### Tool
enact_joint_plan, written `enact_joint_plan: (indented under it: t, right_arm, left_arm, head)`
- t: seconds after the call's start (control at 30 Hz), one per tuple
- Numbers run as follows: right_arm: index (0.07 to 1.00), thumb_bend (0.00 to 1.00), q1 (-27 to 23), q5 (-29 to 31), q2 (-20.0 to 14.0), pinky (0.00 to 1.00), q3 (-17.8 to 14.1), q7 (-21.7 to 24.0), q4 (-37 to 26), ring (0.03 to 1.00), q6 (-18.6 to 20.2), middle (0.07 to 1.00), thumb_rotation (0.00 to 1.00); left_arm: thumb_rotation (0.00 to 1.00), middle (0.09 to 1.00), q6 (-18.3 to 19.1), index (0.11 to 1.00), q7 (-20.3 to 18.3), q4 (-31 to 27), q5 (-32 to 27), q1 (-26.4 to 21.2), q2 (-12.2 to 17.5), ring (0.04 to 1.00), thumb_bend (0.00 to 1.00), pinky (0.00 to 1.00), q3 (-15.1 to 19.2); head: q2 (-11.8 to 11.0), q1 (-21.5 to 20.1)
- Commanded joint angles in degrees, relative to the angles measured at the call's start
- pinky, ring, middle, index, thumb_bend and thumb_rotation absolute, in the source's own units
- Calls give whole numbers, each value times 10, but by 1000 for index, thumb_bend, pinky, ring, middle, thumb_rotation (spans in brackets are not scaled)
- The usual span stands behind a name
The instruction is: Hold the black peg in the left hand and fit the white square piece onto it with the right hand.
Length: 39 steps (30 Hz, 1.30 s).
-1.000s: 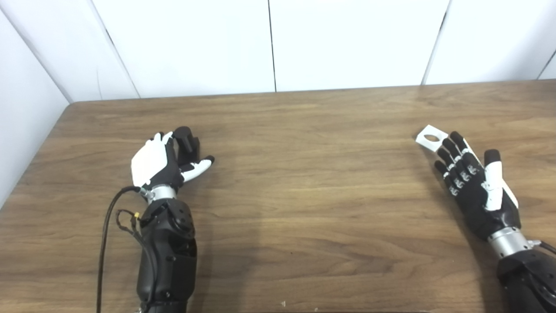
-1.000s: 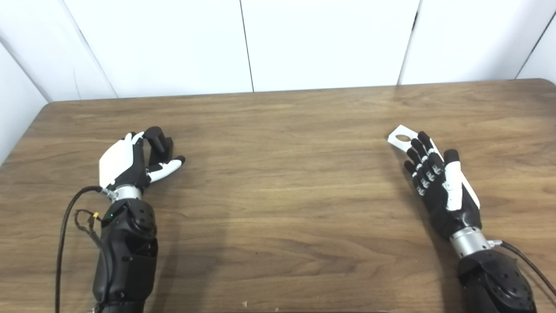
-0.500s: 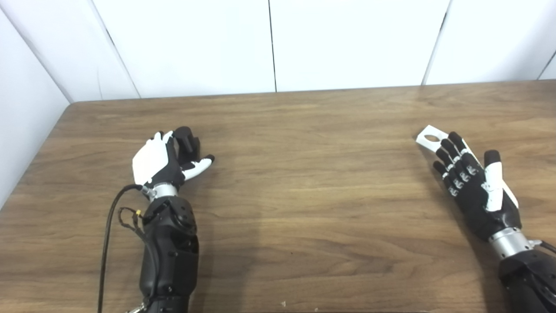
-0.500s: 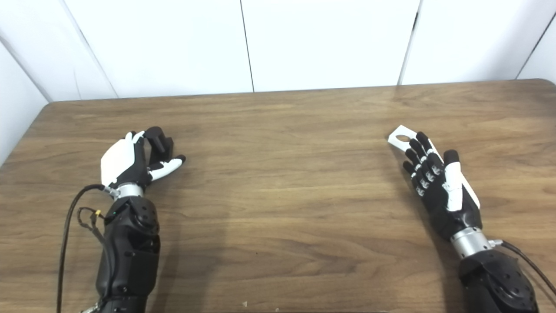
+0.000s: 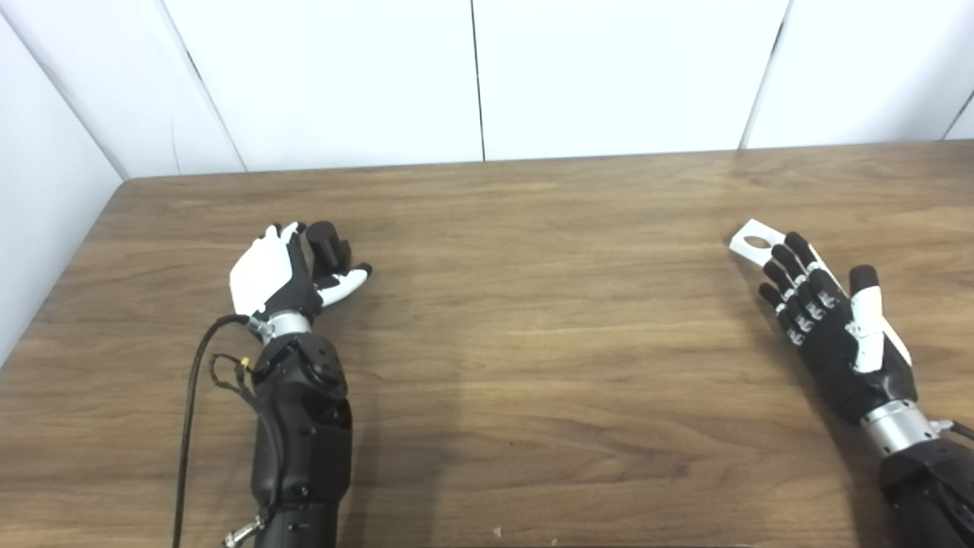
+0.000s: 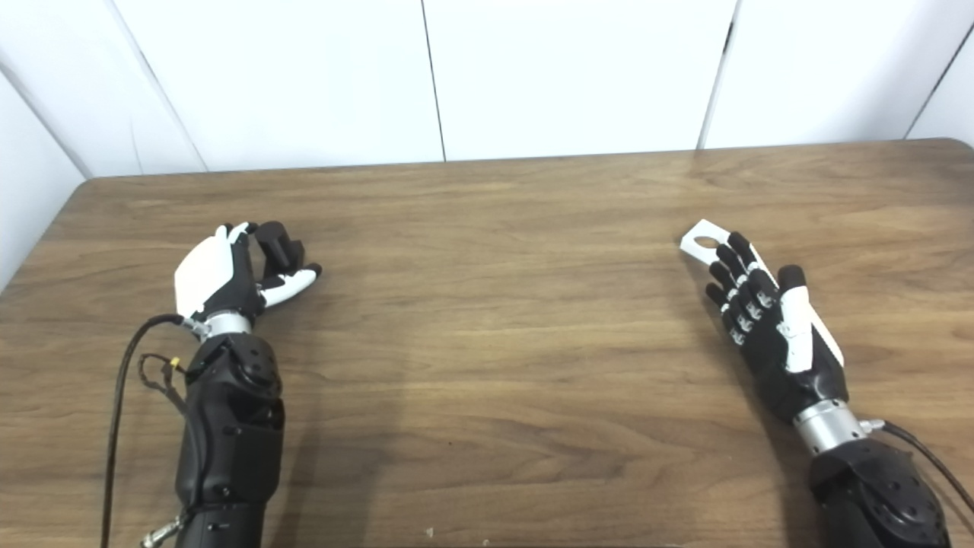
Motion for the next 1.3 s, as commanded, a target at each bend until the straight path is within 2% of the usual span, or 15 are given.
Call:
enact_joint_plan:
  t: [0.0,0.33,0.6,1.27]
  right_arm:
    - [1000,674,-5,8,-5,1000,0,12,6,1000,-23,1000,1000]
    - [1000,701,-5,9,-3,1000,-1,13,12,1000,-25,1000,1000]
    - [1000,689,-4,12,-3,1000,-1,15,12,1000,-24,1000,1000]
    - [1000,704,-2,10,-5,1000,-1,14,11,1000,-23,1000,1000]
  left_arm:
    - [459,1000,-1,890,18,-7,24,-34,3,1000,727,993,5]
    - [428,1000,-1,884,0,8,72,-43,8,1000,717,1000,9]
    - [444,987,-1,813,-7,29,143,-40,35,1000,747,1000,-24]
    - [517,1000,-1,803,-37,50,190,-47,48,1000,749,1000,-38]
  head:
    - [1,0]
    - [1,3]
    - [1,5]
    - [2,7]
